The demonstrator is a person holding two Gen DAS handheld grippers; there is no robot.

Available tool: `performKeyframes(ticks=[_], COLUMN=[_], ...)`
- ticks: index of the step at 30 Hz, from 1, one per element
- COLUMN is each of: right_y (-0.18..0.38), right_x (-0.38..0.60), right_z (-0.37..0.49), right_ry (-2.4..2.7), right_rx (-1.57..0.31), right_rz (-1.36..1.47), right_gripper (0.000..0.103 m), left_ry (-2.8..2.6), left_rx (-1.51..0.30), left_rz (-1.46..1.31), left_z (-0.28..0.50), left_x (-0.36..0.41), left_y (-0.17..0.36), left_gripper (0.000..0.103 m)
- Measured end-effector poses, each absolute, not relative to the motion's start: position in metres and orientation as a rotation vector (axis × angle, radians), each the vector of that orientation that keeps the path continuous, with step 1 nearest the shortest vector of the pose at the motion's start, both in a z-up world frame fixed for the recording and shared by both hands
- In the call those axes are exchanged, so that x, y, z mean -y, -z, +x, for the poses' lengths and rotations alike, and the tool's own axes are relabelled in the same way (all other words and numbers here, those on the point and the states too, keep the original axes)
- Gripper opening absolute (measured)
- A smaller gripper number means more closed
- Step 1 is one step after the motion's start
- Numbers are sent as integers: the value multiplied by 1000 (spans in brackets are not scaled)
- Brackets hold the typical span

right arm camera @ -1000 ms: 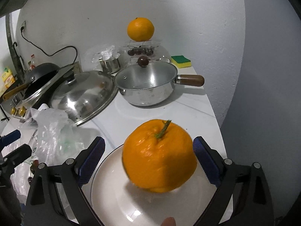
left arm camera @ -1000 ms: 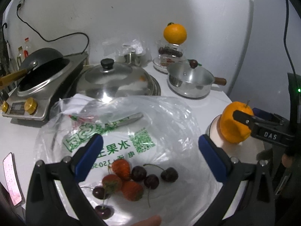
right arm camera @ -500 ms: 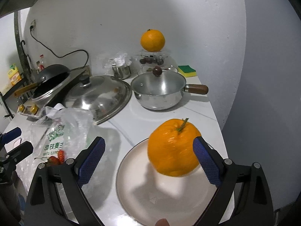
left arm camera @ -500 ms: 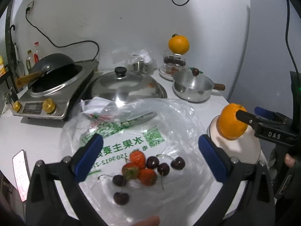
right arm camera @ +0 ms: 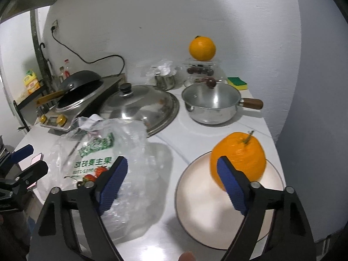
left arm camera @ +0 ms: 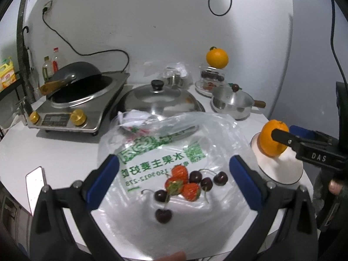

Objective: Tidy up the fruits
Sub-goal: 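Move the right gripper back over the strawberries in the bag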

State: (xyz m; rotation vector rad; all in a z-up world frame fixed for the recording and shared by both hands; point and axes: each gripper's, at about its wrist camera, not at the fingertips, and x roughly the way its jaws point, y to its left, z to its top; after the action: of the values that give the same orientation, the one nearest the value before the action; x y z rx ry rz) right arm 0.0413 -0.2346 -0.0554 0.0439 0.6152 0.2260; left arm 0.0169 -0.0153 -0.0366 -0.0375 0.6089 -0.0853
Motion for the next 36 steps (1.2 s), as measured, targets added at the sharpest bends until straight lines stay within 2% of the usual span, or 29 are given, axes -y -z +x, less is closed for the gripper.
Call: performKeyframes(ticks=[4,7,21,28,36], right_y=[54,52,47,56,77], right_x=[220,209,159,141,123], right_z=[39,36,16,13,19], right_ry=[-253,-273,-420,-462,-493], right_rx=[-613,-610,-594,-619,-669], right_rz=[22,12,-33,-45,-63], right_gripper=[73,72,70,50,48], left_ry=[71,71,43,26,13], left_rx=[-607,-610,-617,-626,-645], left_rz=[-45,-50,-79,-90,-106], left_z=[10,5,-13,-21,-26], left_x=[5,-1,-23,-37,-47], left_y=[37,38,45,55,67], left_gripper=[102,102,101,98,98])
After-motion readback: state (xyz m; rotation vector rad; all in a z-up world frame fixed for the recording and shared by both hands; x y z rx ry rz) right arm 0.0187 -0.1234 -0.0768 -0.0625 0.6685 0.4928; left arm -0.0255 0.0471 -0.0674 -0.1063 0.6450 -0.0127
